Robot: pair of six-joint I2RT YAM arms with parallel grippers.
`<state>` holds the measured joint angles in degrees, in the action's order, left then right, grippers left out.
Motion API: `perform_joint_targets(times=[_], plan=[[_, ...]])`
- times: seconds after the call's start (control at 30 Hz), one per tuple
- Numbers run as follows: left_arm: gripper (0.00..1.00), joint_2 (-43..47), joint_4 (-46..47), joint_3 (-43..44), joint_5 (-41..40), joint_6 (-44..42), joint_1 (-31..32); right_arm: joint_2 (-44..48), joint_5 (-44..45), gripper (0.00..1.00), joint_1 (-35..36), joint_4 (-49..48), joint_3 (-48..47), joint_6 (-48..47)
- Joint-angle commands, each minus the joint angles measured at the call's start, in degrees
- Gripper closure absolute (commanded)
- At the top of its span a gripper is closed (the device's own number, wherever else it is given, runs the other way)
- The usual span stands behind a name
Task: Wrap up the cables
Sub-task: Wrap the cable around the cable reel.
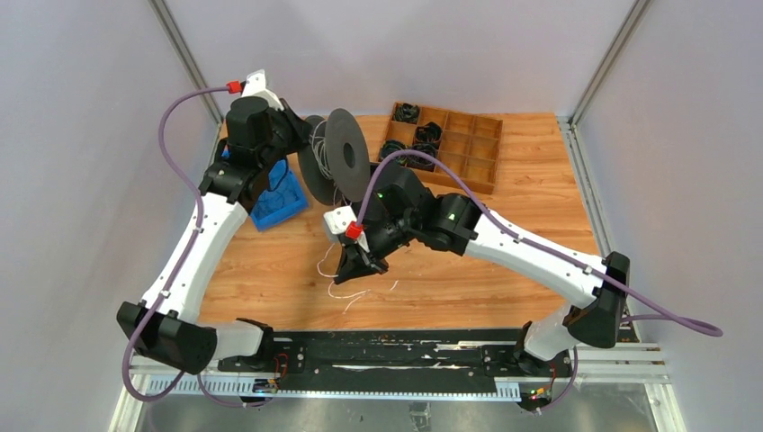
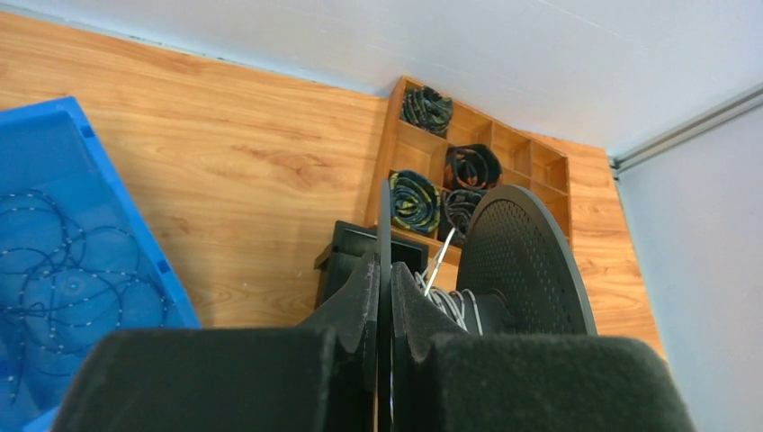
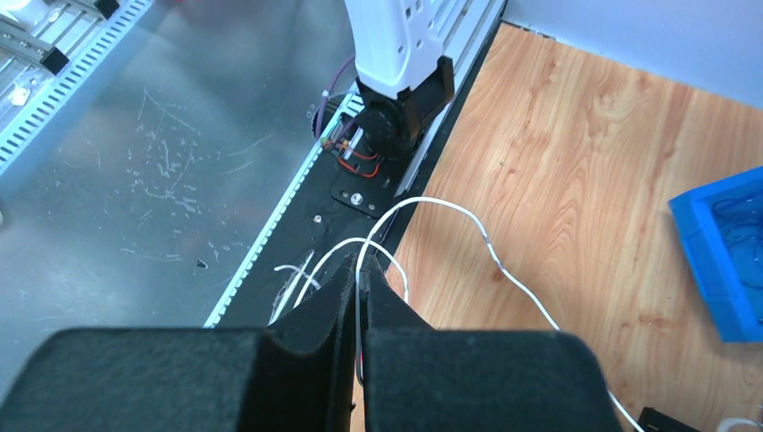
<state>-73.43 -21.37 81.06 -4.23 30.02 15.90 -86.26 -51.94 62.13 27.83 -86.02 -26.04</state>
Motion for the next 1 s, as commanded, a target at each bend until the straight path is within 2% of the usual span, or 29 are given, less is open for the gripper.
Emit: perform_joint_targets(times=[0.0, 0.37, 0.73, 0.83, 0.97], plan=[[1.0, 2.74, 4.76, -1.92, -4.57, -3.44, 1.98, -0.05, 0.63, 0.99, 0.81, 5.6, -4.68, 1.21], [1.0, 2.41, 5.67, -4.38, -7.28, -7.34, 7.92, -1.29, 4.88, 0.99, -1.33, 7.01, -10.27, 1.82], [1.0, 0.84, 6.02, -4.02, -7.36, -7.98, 10.38, -3.83, 4.06, 0.99, -1.57, 6.71, -13.56, 4.87], [1.0, 1.1, 6.11, -3.55, -6.71, -7.96, 10.33, -2.88, 5.94, 0.99, -1.64, 7.04, -11.55, 3.06], [1.0, 2.58, 4.68, -1.68, -5.58, -8.39, 10.01, 2.19, 9.79, 0.99, -3.69, 6.99, -2.14, -2.16]])
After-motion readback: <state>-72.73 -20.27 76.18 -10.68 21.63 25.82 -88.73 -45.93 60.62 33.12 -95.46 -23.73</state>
